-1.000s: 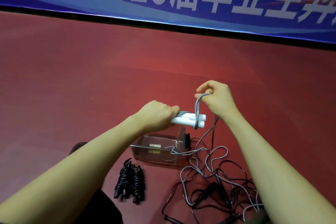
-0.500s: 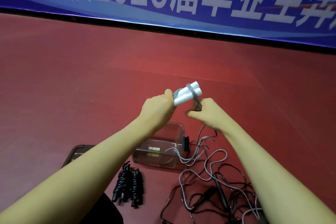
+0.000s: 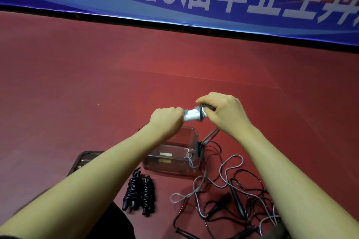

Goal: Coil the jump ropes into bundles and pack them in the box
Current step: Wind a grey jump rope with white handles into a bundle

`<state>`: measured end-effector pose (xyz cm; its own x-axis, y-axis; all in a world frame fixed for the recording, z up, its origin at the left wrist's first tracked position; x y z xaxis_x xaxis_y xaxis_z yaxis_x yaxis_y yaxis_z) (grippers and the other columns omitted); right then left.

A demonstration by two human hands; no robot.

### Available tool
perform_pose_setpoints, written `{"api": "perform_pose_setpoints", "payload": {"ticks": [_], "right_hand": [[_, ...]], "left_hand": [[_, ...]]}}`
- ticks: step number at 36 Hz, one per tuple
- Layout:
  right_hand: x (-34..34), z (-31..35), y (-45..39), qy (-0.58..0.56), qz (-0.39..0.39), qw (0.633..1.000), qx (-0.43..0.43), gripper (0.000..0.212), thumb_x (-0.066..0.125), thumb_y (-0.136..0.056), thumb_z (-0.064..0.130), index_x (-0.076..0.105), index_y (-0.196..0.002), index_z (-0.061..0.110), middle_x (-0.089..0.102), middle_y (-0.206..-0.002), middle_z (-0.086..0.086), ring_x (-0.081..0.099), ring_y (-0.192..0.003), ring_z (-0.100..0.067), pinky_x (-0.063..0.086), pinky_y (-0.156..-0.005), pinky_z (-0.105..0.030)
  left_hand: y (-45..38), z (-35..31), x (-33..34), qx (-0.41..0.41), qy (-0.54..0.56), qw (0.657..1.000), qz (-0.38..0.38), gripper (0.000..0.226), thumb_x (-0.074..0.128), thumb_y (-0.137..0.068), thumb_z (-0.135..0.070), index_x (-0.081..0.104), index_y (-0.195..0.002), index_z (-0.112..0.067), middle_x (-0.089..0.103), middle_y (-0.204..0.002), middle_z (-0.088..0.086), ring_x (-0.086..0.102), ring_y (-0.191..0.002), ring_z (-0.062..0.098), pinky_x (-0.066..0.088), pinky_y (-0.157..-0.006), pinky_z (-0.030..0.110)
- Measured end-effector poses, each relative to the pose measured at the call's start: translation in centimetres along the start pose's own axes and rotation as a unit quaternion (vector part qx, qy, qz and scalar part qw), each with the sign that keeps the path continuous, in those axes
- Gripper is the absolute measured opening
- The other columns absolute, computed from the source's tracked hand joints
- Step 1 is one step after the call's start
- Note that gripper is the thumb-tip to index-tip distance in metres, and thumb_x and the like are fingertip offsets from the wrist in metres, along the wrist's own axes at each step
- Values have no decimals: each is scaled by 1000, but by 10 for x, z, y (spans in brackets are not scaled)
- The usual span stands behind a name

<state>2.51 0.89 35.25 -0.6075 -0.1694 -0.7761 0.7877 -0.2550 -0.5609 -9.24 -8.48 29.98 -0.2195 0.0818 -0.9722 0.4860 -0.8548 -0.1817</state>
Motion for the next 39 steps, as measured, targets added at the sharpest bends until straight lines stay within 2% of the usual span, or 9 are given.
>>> {"api": "perform_pose_setpoints", "payload": {"ticks": [4,11,15,22,25,26,29,33,39], "right_hand": [[6,-7,-8,-162,-22,979,126,23,61,-77,-3,74,-86,14,70,-82,3,63,-78,-14,49,-72,-29],[12,-28,-12,-118,-21,968,219,20,77,-74,19,61,-63,17,53,-54,5,46,-63,-20,31,-56,-27],[13,-44,-8,-87,-9,962,260,30,77,-72,24,53,-55,20,58,-58,5,50,-69,-25,43,-63,-34],[16,-49,-6,-127,45,956,261,38,75,-79,26,52,-52,15,43,-48,1,34,-53,-17,34,-54,-29],[19,-48,-4,-190,62,950,240,44,71,-77,18,42,-45,17,37,-51,0,24,-67,-15,31,-57,-27],[20,-47,-4,-195,72,950,234,33,66,-71,12,46,-46,17,44,-53,-3,45,-87,-4,36,-59,-29],[22,-42,-4,-155,113,955,226,18,60,-76,-1,64,-64,11,64,-69,-14,55,-69,-15,46,-66,-34],[22,-31,0,-181,128,950,219,34,67,-84,19,54,-54,10,50,-46,1,44,-43,-14,42,-47,-28],[15,-17,3,-176,170,952,185,33,70,-82,24,54,-60,5,40,-43,6,36,-37,-8,36,-43,-19]], "left_hand": [[1,-6,-4,76,-47,996,-2,19,37,-98,-18,48,-110,-10,64,-104,7,62,-91,33,32,-60,32],[5,-10,-6,165,-68,983,-31,10,39,-97,-20,45,-101,-13,63,-88,4,56,-72,31,20,-47,30],[8,-2,-9,263,11,957,-121,19,66,-66,-11,47,-69,-12,49,-46,-1,42,-33,26,9,-39,15],[6,0,-28,331,74,892,-299,16,49,-78,-17,33,-77,-17,47,-53,3,44,-40,25,32,-40,24],[11,-2,-40,294,82,891,-337,11,42,-77,-14,31,-77,-16,46,-52,4,42,-38,24,22,-39,22],[11,-4,-43,276,90,896,-337,11,41,-76,-16,31,-77,-16,47,-51,3,41,-36,24,19,-39,20],[9,-7,-46,177,124,916,-337,10,44,-79,-20,38,-78,-12,50,-51,4,46,-36,27,16,-41,19],[-2,-6,-44,-29,133,979,-149,13,42,-98,-18,44,-103,-6,59,-85,10,59,-75,38,29,-55,34],[-9,0,-26,-127,132,981,-67,6,40,-97,-9,35,-95,-12,64,-96,12,62,-84,37,33,-59,36]]}}
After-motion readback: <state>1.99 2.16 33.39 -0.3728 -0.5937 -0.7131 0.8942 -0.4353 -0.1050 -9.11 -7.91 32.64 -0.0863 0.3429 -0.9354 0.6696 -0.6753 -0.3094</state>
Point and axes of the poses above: each hand's wrist, its own y-axis away from the middle knuckle, its own x-axis out of the palm, z = x × y, the point moved 3 cm from there along -y, towards the middle knuckle
